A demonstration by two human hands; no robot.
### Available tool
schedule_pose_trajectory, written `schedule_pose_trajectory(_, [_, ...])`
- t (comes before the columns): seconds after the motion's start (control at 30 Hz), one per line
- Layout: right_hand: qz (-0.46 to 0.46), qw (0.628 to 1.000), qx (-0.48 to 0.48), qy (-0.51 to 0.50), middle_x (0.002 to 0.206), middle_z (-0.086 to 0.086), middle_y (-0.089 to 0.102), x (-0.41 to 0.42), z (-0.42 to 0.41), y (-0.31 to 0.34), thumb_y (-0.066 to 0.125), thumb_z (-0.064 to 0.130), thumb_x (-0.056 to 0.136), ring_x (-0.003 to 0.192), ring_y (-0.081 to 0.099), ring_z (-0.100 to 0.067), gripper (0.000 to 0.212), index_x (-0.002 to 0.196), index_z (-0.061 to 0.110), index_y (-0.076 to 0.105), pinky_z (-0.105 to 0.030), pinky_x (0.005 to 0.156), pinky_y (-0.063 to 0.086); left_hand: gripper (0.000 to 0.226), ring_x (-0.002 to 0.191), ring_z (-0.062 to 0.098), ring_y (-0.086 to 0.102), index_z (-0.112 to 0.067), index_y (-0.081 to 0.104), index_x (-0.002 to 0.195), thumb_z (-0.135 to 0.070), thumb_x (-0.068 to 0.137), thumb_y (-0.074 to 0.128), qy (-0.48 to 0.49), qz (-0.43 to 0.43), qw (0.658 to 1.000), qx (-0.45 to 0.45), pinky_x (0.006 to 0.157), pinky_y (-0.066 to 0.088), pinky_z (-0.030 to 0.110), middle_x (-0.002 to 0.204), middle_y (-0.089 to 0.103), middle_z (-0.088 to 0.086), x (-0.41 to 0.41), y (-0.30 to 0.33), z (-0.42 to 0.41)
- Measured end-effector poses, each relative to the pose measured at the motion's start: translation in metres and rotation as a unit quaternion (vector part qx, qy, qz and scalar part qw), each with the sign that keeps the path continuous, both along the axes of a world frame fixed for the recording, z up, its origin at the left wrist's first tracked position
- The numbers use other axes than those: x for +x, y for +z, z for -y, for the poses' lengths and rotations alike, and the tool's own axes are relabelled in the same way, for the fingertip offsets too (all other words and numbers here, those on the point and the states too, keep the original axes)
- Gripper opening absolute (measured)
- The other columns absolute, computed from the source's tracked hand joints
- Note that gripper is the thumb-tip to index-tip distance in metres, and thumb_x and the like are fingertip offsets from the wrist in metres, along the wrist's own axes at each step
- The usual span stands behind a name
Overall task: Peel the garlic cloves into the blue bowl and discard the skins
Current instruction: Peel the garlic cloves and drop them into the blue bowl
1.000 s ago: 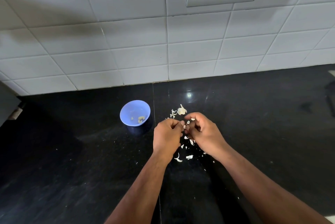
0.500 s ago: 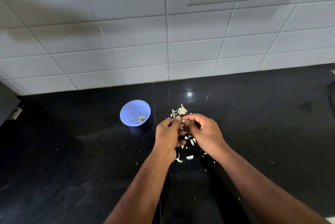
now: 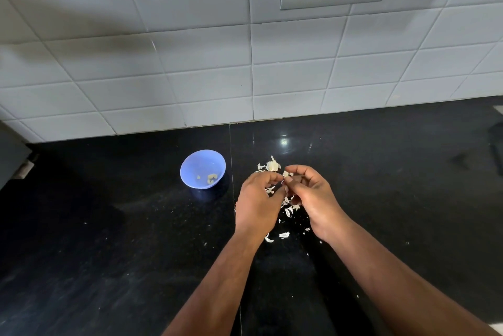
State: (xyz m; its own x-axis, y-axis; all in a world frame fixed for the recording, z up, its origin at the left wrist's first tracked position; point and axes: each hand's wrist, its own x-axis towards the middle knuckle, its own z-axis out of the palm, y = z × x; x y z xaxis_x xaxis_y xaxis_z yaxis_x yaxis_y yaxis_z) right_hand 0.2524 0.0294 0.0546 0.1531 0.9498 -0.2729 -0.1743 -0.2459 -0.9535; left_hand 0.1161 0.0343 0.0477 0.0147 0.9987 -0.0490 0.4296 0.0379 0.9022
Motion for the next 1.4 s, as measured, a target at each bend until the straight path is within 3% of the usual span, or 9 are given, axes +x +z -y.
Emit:
schedule_pose_trajectory(0.23, [0.013,1.000,0.000,-0.004,0.082,-0.006,0.077,0.002,0.002,0.003,0.067,0.005,0.100,0.074,0.070,-0.010,0.013,0.106,0.009,0.077,-0.036,0.075,0.060,0.012,0.114,-0.002,0.057,-0.038,0.074,0.109,-0.042,0.098,0.072,0.020,-0.125,0.990,0.057,0.085,0.055,0.030,0.111,0.066,-0.022,0.001,0.004,0.001])
schedule_pose_trajectory(0.5, [0.086,0.993,0.074,0.014,0.087,-0.006,0.079,0.006,-0.001,0.008,0.073,0.007,0.096,0.076,0.072,-0.011,0.013,0.105,0.012,0.081,-0.021,0.074,0.059,0.009,0.107,0.002,0.063,-0.037,0.073,0.087,-0.040,0.094,0.078,0.086,-0.020,0.995,0.049,0.082,0.053,0.028,0.101,0.066,-0.022,0.002,0.001,0.000])
schedule_pose_trajectory(0.67, [-0.036,0.999,0.007,0.033,0.086,-0.010,0.077,0.007,-0.005,0.011,0.069,0.008,0.099,0.079,0.071,-0.016,0.014,0.108,0.007,0.079,-0.028,0.073,0.061,0.006,0.096,0.004,0.069,-0.026,0.076,0.092,-0.028,0.098,0.076,0.070,0.152,0.985,-0.040,0.088,0.055,0.028,0.097,0.075,-0.010,0.002,0.001,-0.005])
schedule_pose_trajectory(0.9, [-0.218,0.969,-0.100,0.060,0.085,-0.006,0.073,0.008,-0.007,0.010,0.065,0.013,0.101,0.073,0.069,-0.012,0.023,0.118,0.000,0.073,-0.023,0.065,0.061,0.013,0.086,0.002,0.065,-0.021,0.072,0.092,-0.021,0.104,0.067,0.018,0.161,0.986,-0.033,0.081,0.054,0.023,0.093,0.074,-0.004,0.002,-0.002,-0.002])
schedule_pose_trajectory(0.97, [-0.179,0.979,-0.085,0.044,0.087,-0.010,0.074,0.004,-0.007,0.009,0.067,0.011,0.100,0.074,0.069,-0.013,0.018,0.113,0.001,0.075,-0.024,0.066,0.061,0.016,0.086,0.002,0.065,-0.026,0.068,0.089,-0.023,0.104,0.064,0.028,0.112,0.993,-0.020,0.081,0.055,0.026,0.092,0.071,-0.007,0.003,-0.005,-0.001])
schedule_pose_trajectory(1.07, [0.022,1.000,-0.010,-0.004,0.090,-0.010,0.080,-0.004,-0.004,0.005,0.070,0.008,0.098,0.081,0.074,-0.018,0.012,0.104,0.009,0.080,-0.030,0.077,0.064,0.019,0.086,0.006,0.065,-0.029,0.065,0.084,-0.027,0.103,0.062,0.047,0.035,0.998,0.002,0.083,0.057,0.039,0.089,0.068,-0.016,0.004,-0.011,-0.002])
schedule_pose_trajectory(1.2, [0.197,0.977,0.082,-0.020,0.093,0.006,0.080,-0.008,-0.002,-0.003,0.071,0.013,0.098,0.087,0.075,-0.007,0.014,0.104,0.020,0.082,-0.023,0.082,0.060,0.020,0.077,0.004,0.061,-0.029,0.064,0.084,-0.028,0.104,0.062,0.053,0.049,0.997,-0.006,0.080,0.056,0.040,0.086,0.066,-0.022,0.005,-0.009,-0.001])
schedule_pose_trajectory(1.3, [0.007,1.000,0.010,0.004,0.087,-0.006,0.077,-0.005,-0.005,0.001,0.066,0.009,0.101,0.076,0.070,-0.015,0.015,0.103,0.013,0.080,-0.025,0.069,0.059,0.017,0.078,0.003,0.065,-0.024,0.066,0.088,-0.024,0.105,0.063,0.038,0.107,0.993,-0.017,0.078,0.056,0.032,0.083,0.070,-0.017,0.005,-0.004,0.000])
schedule_pose_trajectory(1.4, [-0.187,0.976,-0.100,0.058,0.081,-0.004,0.070,0.001,-0.009,0.005,0.062,0.011,0.103,0.068,0.063,-0.010,0.017,0.109,0.008,0.077,-0.021,0.059,0.053,0.014,0.081,0.006,0.068,-0.015,0.067,0.092,-0.017,0.105,0.062,0.025,0.159,0.986,-0.037,0.080,0.059,0.031,0.083,0.072,-0.010,0.005,-0.001,-0.001])
